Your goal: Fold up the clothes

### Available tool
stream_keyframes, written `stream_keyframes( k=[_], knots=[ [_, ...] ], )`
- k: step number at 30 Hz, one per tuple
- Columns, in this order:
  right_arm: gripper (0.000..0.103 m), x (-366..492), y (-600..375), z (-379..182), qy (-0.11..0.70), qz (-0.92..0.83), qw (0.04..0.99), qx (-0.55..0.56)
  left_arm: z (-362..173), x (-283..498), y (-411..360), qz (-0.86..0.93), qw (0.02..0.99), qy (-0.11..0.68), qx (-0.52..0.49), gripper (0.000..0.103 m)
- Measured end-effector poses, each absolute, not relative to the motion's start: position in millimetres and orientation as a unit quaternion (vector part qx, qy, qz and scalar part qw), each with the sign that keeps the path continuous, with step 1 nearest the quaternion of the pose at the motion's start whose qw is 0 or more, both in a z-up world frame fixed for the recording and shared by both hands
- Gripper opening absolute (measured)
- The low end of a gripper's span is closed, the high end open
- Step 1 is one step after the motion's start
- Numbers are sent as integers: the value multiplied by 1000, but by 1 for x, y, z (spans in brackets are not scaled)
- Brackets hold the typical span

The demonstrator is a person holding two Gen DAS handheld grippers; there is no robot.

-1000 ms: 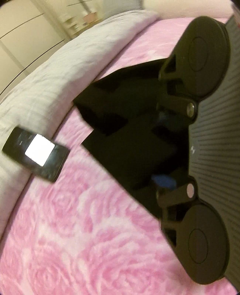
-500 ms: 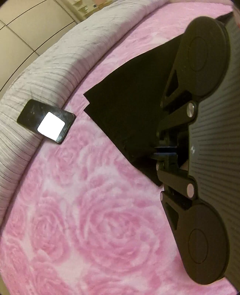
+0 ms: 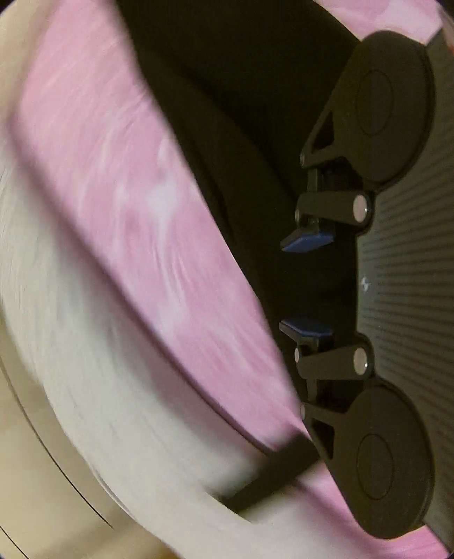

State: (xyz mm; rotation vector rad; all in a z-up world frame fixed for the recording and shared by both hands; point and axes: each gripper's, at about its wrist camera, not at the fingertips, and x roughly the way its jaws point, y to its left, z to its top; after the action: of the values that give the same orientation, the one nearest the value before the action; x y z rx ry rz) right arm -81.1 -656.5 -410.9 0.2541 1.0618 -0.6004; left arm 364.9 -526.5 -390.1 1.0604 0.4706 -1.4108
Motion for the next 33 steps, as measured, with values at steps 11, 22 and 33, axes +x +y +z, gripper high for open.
stream_keyframes(
  k=[11, 22, 33],
  knots=[
    [57, -137, -712, -433, 528, -274, 801, 68, -420, 362, -586, -575, 597, 260, 495, 0],
    [5, -142, -723, -435, 539, -219, 812, 48, -423, 326, -590, -620, 470, 142, 612, 27],
    [3, -140, -724, -426, 543, -219, 809, 52, -410, 328, -592, -612, 486, 117, 612, 0]
  ],
)
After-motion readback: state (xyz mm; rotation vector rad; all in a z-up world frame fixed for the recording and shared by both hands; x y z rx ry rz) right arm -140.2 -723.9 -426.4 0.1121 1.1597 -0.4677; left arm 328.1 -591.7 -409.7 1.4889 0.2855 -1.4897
